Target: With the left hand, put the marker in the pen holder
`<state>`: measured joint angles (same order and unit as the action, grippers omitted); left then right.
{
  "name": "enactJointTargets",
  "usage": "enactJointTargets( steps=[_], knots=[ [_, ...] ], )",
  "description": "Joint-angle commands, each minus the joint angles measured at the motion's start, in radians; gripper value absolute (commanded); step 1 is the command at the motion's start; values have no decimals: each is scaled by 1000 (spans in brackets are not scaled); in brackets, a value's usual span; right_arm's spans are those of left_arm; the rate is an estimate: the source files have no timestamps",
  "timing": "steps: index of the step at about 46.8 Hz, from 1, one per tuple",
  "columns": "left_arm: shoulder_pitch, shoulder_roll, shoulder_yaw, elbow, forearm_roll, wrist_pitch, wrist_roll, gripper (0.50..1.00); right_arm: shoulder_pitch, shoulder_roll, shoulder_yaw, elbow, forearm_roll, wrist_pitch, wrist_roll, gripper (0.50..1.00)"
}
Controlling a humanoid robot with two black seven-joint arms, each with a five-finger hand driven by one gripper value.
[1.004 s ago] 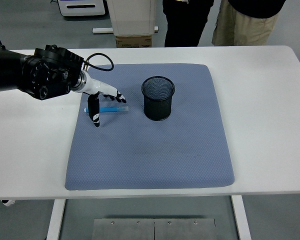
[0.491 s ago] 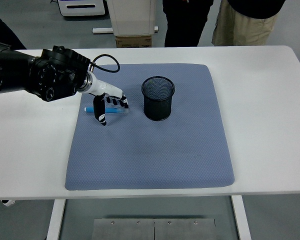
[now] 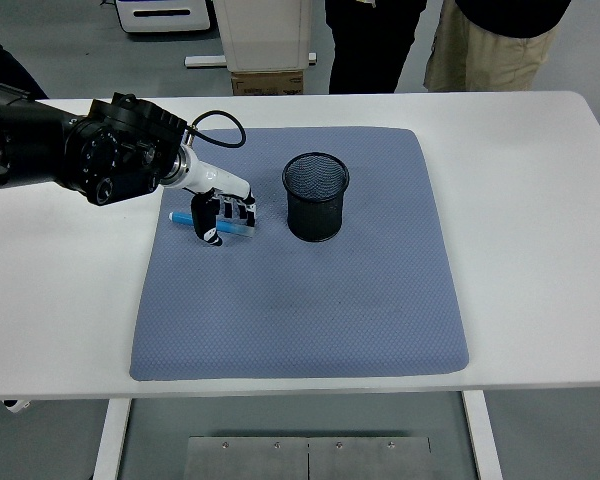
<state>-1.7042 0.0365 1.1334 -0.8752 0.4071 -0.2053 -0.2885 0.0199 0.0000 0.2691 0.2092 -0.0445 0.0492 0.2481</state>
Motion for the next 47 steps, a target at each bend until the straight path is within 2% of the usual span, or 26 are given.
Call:
enactJointTargets(
  steps=[1,36,47],
  knots=[
    [0,0,0,4,9,0,0,689,0,0,-1,-1,0,0,0,1000],
    [6,3,3,9,58,7,0,602,0,0,-1,-1,0,0,0,1000],
    [8,2,3,21,58,7,0,555,0,0,1,-1,0,0,0,1000]
  ],
)
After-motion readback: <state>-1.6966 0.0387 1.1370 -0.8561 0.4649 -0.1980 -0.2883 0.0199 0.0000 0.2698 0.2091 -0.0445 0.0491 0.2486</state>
